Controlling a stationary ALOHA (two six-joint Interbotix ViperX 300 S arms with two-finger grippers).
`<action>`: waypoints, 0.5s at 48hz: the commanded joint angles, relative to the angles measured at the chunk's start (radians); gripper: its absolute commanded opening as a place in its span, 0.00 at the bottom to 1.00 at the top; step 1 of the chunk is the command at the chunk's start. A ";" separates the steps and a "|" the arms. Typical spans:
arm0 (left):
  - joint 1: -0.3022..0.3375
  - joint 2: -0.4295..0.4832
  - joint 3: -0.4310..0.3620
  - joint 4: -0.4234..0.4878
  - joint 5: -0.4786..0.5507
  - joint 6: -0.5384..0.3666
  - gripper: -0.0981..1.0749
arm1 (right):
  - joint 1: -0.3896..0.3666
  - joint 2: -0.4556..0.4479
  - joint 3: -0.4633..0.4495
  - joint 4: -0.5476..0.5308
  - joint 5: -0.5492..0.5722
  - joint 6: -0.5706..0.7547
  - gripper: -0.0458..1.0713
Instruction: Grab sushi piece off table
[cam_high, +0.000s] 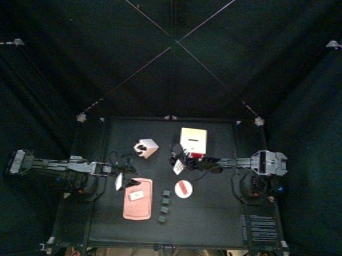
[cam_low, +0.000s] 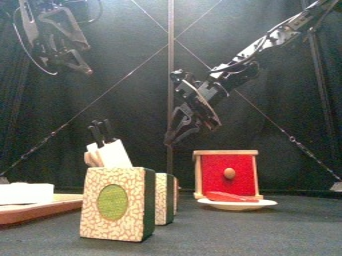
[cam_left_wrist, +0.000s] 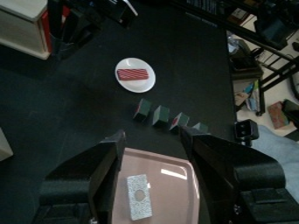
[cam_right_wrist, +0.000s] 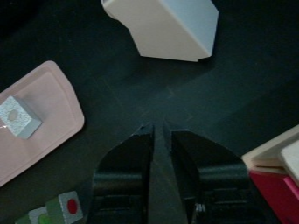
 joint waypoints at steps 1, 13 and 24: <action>-0.005 0.011 -0.015 -0.002 -0.009 0.002 0.83 | 0.006 -0.057 -0.002 0.002 -0.003 0.000 0.57; -0.031 0.046 -0.046 0.005 -0.025 0.002 0.83 | 0.011 -0.129 0.061 0.002 -0.003 0.008 0.57; -0.081 0.098 -0.060 0.048 -0.028 0.005 0.83 | 0.011 -0.201 0.129 -0.003 -0.003 -0.002 0.57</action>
